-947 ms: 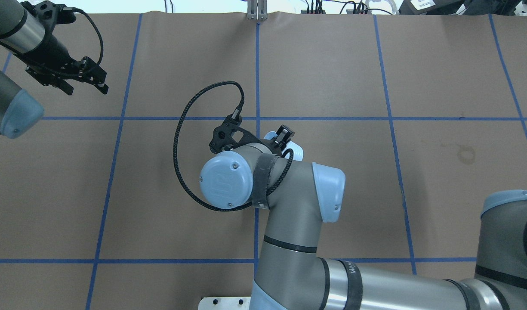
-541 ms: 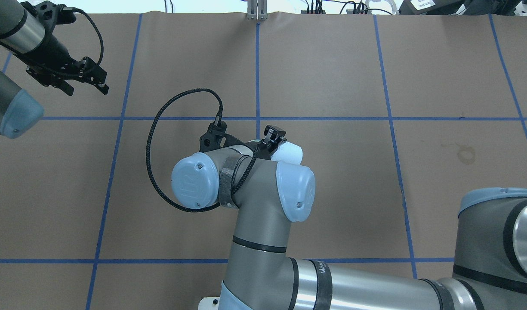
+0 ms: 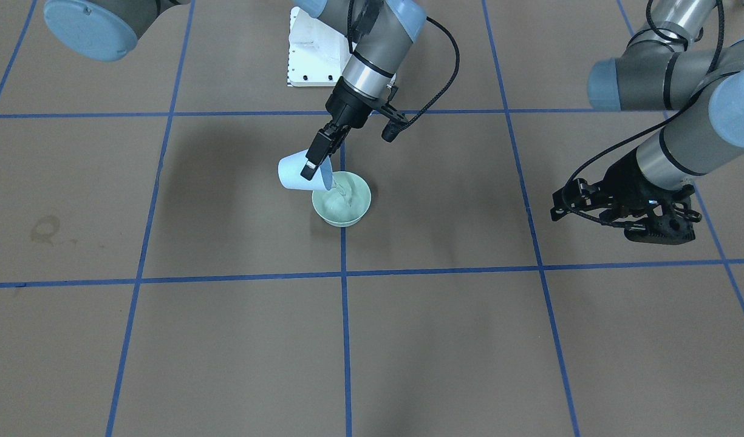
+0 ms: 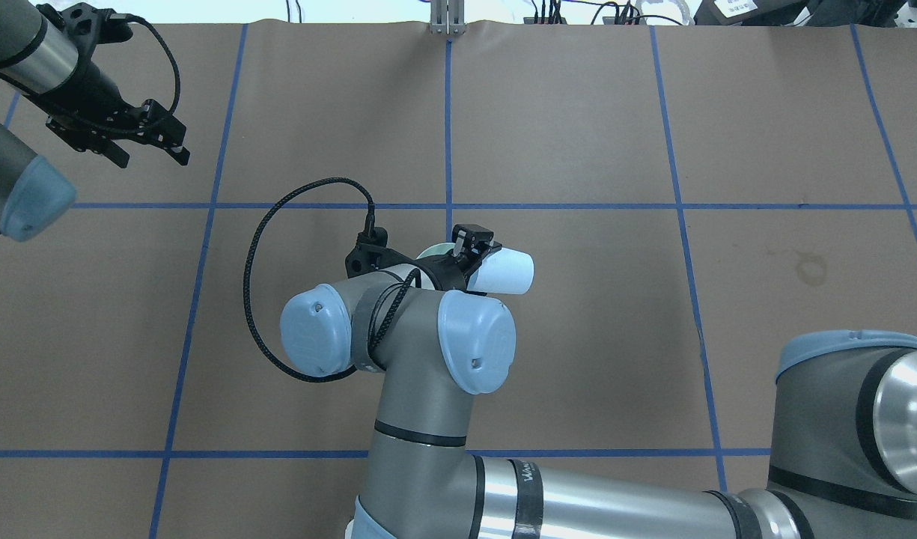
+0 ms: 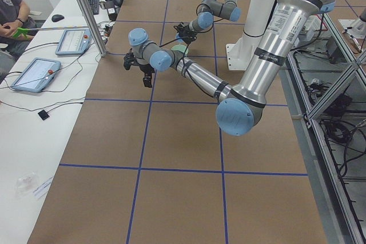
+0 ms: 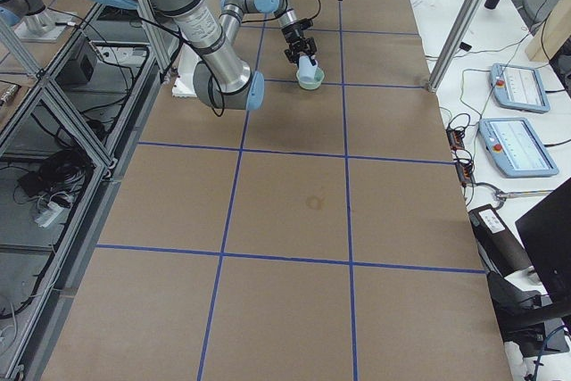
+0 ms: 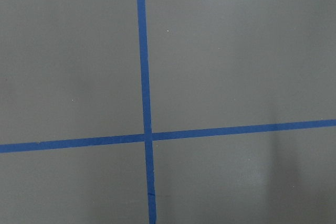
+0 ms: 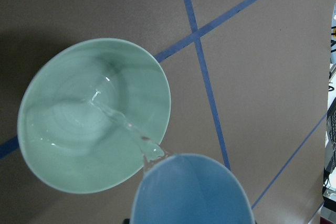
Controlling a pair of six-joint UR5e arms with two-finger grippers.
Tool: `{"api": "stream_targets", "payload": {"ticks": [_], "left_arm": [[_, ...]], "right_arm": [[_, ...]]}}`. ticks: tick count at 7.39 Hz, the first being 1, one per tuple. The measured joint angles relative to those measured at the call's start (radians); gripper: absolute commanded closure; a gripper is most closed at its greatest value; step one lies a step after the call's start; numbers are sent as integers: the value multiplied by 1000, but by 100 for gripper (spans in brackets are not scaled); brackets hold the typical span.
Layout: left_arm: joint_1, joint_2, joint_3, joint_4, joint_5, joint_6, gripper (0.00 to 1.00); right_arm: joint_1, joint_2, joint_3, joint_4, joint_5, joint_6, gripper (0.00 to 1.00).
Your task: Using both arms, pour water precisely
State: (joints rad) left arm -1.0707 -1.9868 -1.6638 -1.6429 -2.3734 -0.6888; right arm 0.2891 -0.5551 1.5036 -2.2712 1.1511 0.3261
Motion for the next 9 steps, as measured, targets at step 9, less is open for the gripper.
{"api": "stream_targets", "payload": {"ticks": [9], "left_arm": [[-4, 13, -20, 0, -23, -3, 0]], "right_arm": [[-2, 47, -73, -71, -24, 15, 73]]}}
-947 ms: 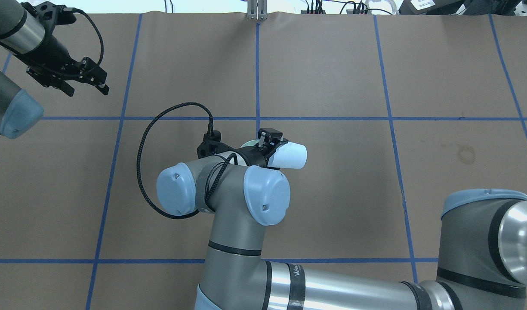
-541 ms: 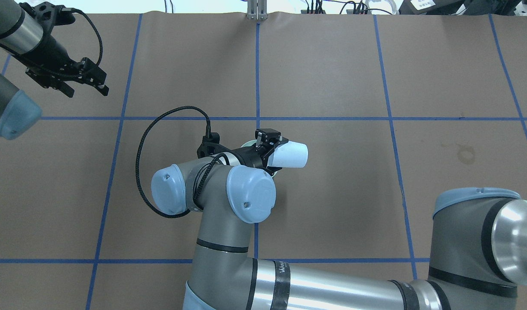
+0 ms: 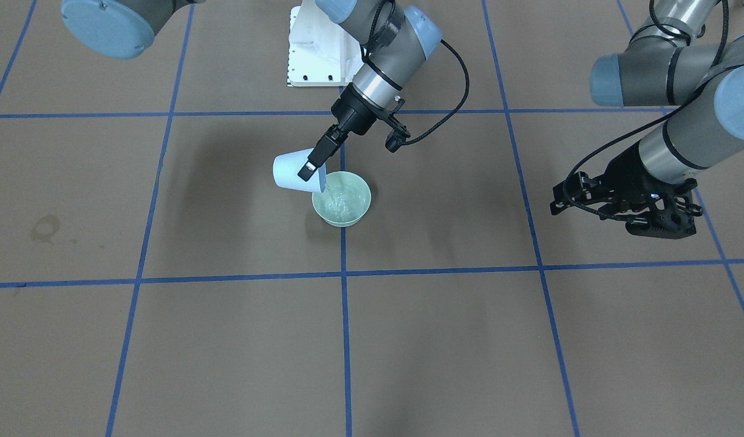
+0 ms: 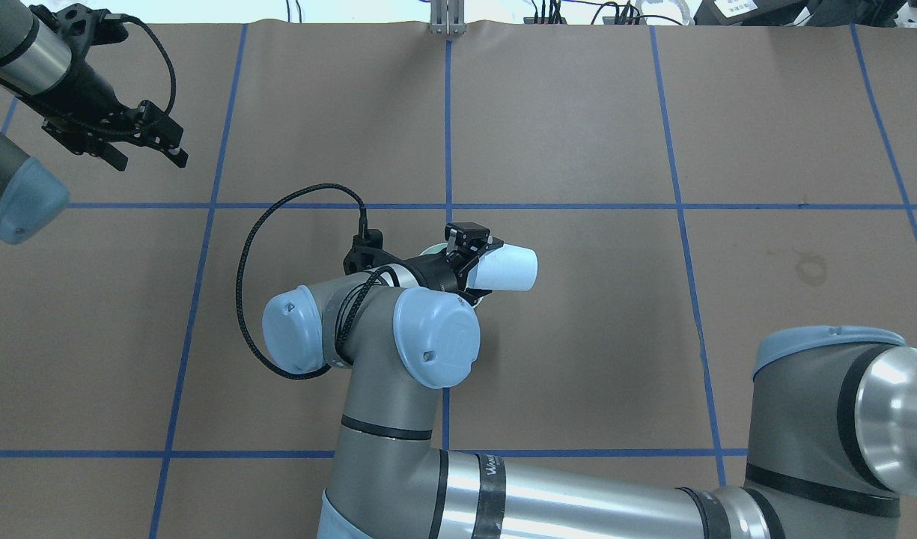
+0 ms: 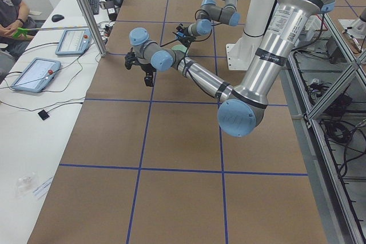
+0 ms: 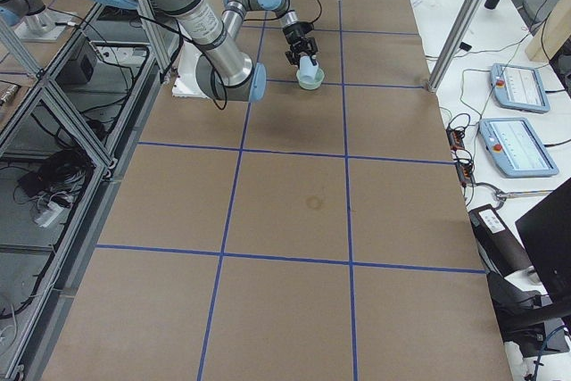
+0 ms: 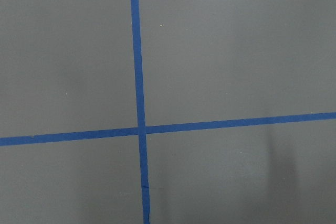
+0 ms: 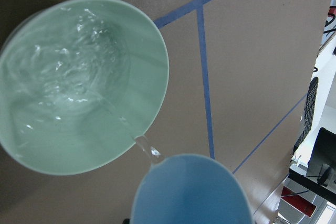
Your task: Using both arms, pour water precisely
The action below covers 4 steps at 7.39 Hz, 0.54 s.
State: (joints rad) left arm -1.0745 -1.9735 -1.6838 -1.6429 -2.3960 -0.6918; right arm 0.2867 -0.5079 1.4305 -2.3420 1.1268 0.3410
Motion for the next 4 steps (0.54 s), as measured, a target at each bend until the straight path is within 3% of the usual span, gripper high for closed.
{"api": "stream_targets", "payload": {"ticks": [2, 4], "left_arm": [[1, 0, 0, 0, 0, 0, 0], [1, -1, 0, 0, 0, 0, 0]], "right_arm": [[2, -46, 117, 38, 9, 31, 73], [19, -152, 265, 167, 52, 104, 73]]}}
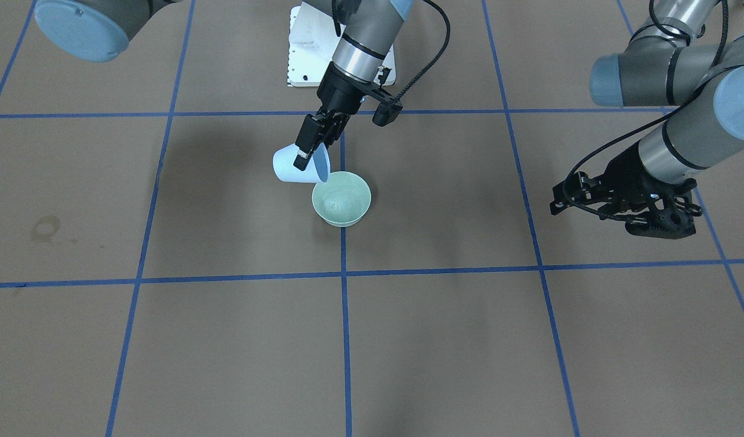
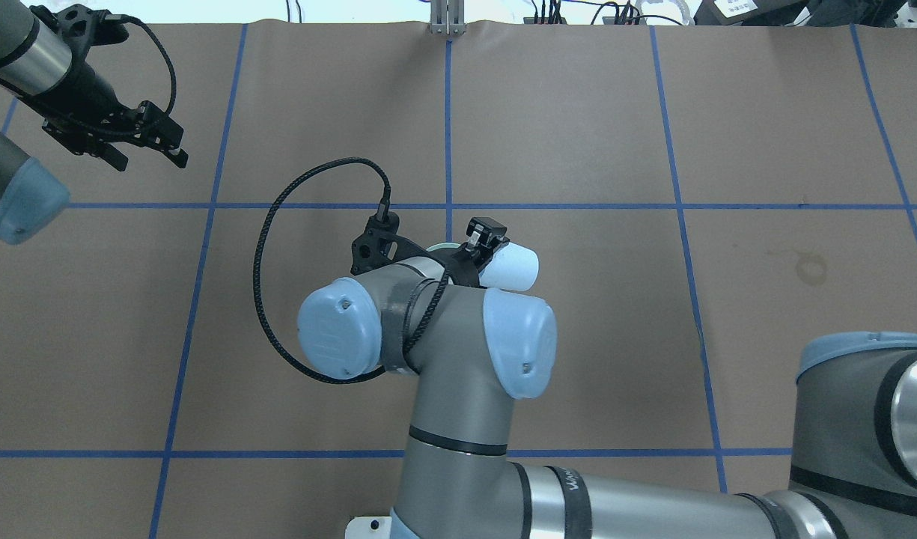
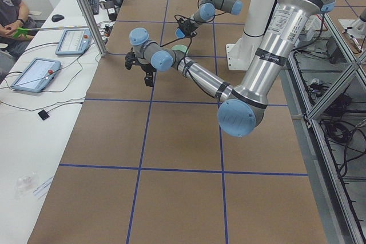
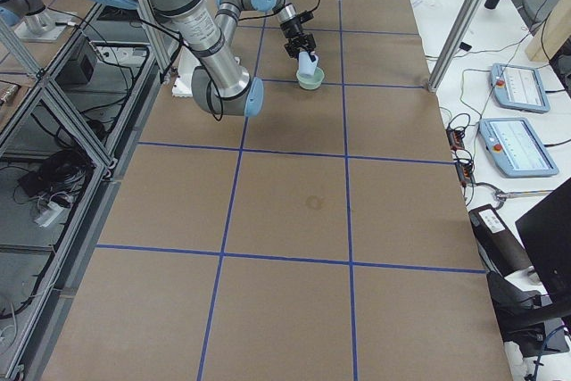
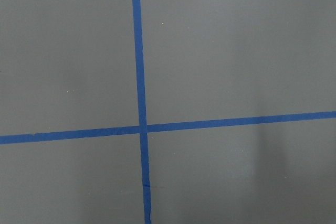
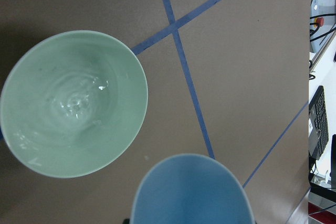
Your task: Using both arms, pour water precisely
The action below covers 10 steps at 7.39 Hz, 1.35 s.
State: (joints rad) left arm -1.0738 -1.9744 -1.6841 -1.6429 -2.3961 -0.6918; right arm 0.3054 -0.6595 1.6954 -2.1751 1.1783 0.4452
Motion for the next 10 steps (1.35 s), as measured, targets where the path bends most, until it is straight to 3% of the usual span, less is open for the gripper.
{"api": "stream_targets", "payload": {"ticks": [3, 6, 8, 10], "left_arm": [[0, -1, -3, 0, 0, 0, 0], [0, 0, -5, 0, 1, 0, 0], [-1, 0, -5, 0, 2, -1, 0], [-1, -1, -5, 0, 2, -1, 0]], "right_arm": [[102, -205, 204, 294, 184, 188, 73], [266, -551, 368, 626, 331, 242, 73], [374, -820, 369, 993, 408, 245, 72], [502, -1016, 267, 1377, 530, 241, 71]]}}
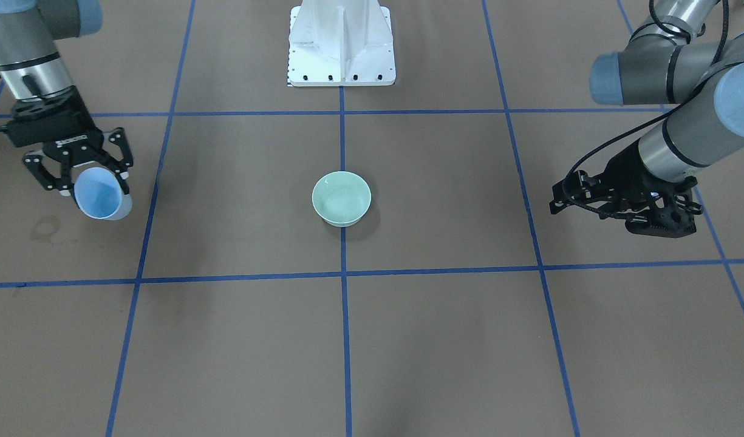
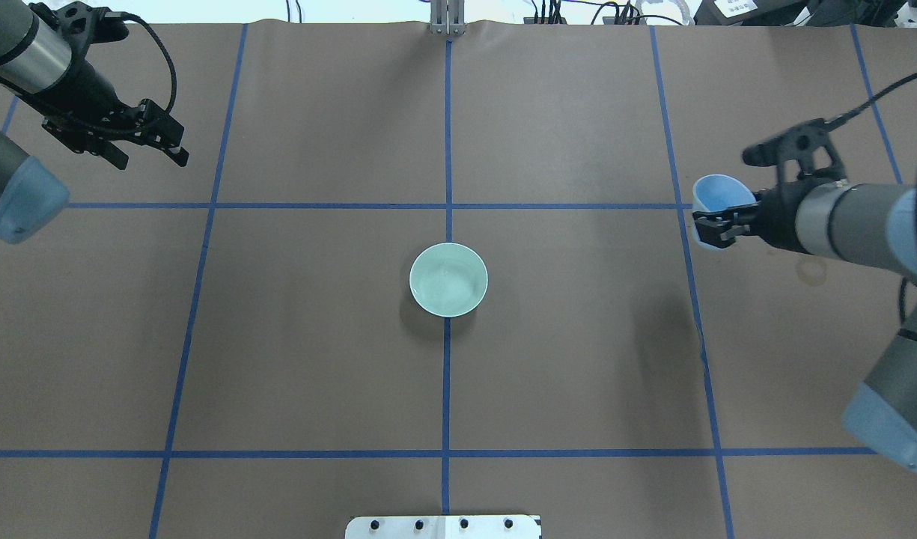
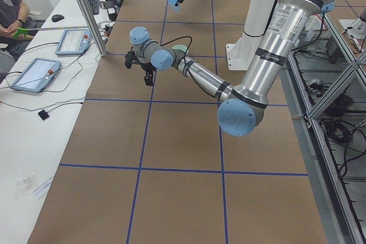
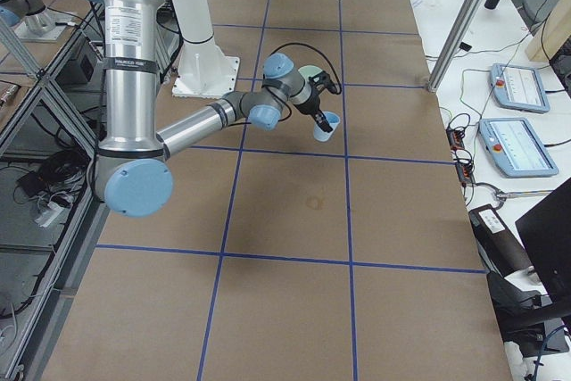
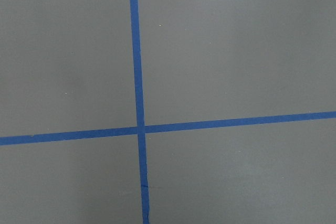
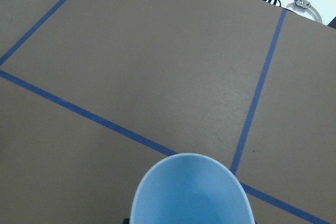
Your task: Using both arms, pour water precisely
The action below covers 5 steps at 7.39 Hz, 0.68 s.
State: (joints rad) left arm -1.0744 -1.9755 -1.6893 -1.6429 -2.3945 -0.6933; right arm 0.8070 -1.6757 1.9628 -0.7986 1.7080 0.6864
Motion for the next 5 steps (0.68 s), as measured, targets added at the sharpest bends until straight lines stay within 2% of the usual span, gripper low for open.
{"api": "stream_targets", "payload": {"ticks": [2, 5], "left_arm": [[0, 0, -3, 0, 0, 0, 0], [0, 1, -27, 29, -1, 0, 0]], "right_arm": [[51, -120, -97, 288, 31, 5, 65], [61, -179, -227, 532, 16, 8, 64]]}}
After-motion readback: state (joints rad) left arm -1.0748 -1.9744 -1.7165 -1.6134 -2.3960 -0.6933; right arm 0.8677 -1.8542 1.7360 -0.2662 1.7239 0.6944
